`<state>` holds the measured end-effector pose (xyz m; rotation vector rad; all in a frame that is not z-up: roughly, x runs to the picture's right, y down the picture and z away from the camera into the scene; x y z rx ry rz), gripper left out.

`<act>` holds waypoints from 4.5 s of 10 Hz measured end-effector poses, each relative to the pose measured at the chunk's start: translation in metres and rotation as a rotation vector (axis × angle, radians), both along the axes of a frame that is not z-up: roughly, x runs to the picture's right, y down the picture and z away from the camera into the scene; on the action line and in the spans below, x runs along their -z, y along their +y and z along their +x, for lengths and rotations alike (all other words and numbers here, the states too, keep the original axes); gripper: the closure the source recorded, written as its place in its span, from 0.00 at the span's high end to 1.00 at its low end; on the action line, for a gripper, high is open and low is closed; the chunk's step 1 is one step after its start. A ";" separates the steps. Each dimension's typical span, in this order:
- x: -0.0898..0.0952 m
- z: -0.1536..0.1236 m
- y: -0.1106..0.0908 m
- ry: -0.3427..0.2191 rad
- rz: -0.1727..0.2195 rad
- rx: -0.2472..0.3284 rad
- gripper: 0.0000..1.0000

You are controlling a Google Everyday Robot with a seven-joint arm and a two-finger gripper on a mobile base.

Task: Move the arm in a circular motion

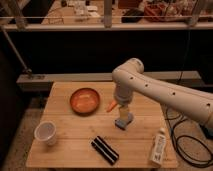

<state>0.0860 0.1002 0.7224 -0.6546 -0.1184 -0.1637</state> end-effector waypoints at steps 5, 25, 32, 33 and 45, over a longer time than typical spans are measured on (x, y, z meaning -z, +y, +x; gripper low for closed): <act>0.002 -0.011 -0.007 -0.008 -0.004 0.012 0.80; -0.016 0.027 -0.026 0.032 -0.011 -0.125 0.80; -0.030 0.055 -0.028 0.060 -0.027 -0.176 0.80; -0.041 0.072 -0.035 0.078 -0.033 -0.202 0.80; 0.058 0.145 0.078 0.135 -0.011 -0.263 0.80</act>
